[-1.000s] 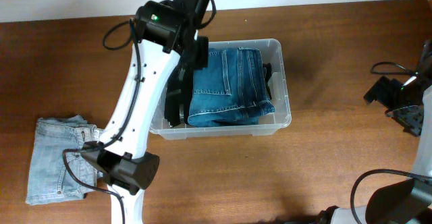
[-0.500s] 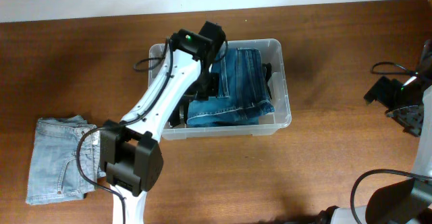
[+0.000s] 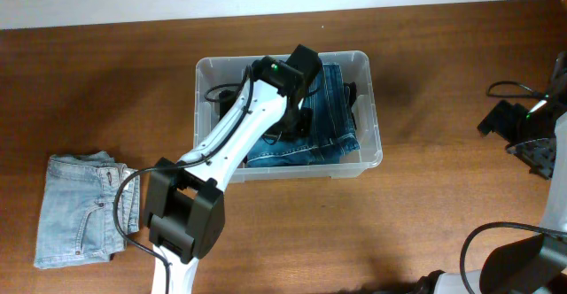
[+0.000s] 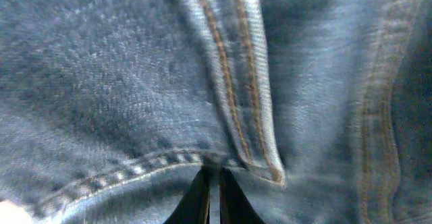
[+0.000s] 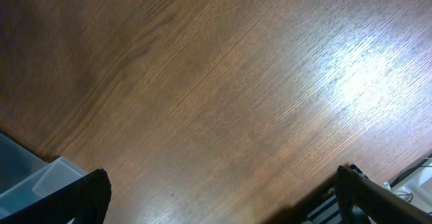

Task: Pack container
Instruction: 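Release the jeans and press them flat in the box with left gripper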

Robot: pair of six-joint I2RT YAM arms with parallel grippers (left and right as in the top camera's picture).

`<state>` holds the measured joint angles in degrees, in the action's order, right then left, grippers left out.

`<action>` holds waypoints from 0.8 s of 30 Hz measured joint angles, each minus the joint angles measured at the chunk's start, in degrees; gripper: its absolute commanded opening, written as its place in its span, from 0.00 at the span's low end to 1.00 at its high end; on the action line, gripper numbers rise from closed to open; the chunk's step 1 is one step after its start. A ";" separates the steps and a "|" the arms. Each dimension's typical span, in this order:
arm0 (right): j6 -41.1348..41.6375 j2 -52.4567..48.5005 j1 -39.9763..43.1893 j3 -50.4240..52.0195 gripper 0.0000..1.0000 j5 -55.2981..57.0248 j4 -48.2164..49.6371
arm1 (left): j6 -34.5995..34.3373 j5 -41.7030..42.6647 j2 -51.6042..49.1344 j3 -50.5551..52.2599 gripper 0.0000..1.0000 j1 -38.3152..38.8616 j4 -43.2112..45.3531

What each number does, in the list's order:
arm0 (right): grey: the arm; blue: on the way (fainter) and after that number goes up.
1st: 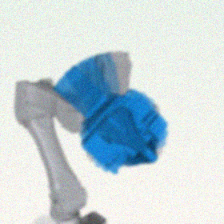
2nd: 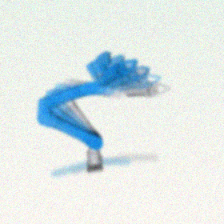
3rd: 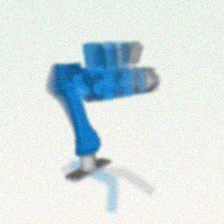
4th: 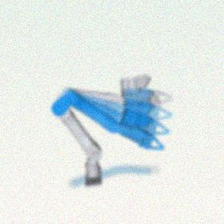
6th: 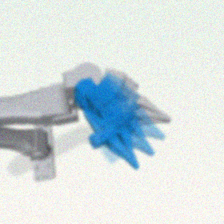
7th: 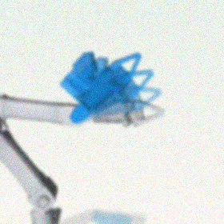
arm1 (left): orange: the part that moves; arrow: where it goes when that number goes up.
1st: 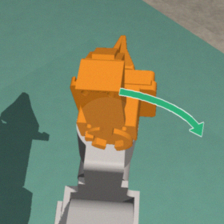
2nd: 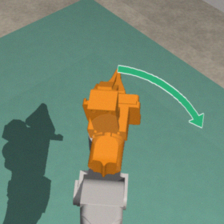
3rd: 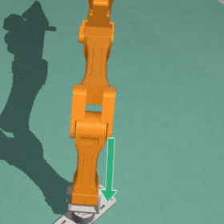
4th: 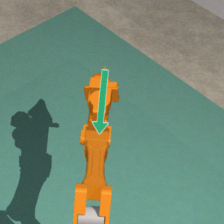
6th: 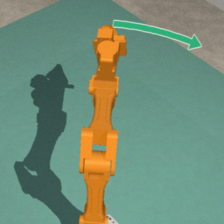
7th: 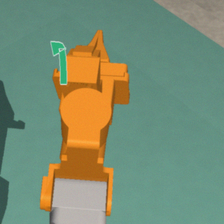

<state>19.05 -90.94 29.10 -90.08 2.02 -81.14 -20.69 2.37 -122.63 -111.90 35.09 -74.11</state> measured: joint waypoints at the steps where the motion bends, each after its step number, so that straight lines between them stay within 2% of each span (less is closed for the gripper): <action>1: 0.00 0.00 0.02 0.00 0.98 0.02 0.04 | 0.13 -0.20 -0.07 -1.51 0.09 0.07 -0.79; 4: 0.02 0.00 0.00 0.00 0.98 0.00 0.02 | 0.17 -1.92 -0.07 -6.71 0.13 0.11 -1.33; 7: 0.02 0.00 0.00 0.00 0.98 0.00 0.02 | 0.17 -4.02 -0.02 -10.67 0.14 0.11 2.14; 16: 0.00 0.00 0.00 0.00 0.98 0.00 0.02 | 0.17 -5.97 -1.01 -10.56 0.14 0.11 12.46; 24: 0.00 0.00 0.02 0.00 0.98 0.00 0.00 | 0.20 -6.08 -8.15 -10.56 0.19 0.11 16.63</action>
<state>19.05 -90.94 29.12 -90.08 2.02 -81.14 -20.49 -3.70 -130.78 -122.45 35.20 -57.47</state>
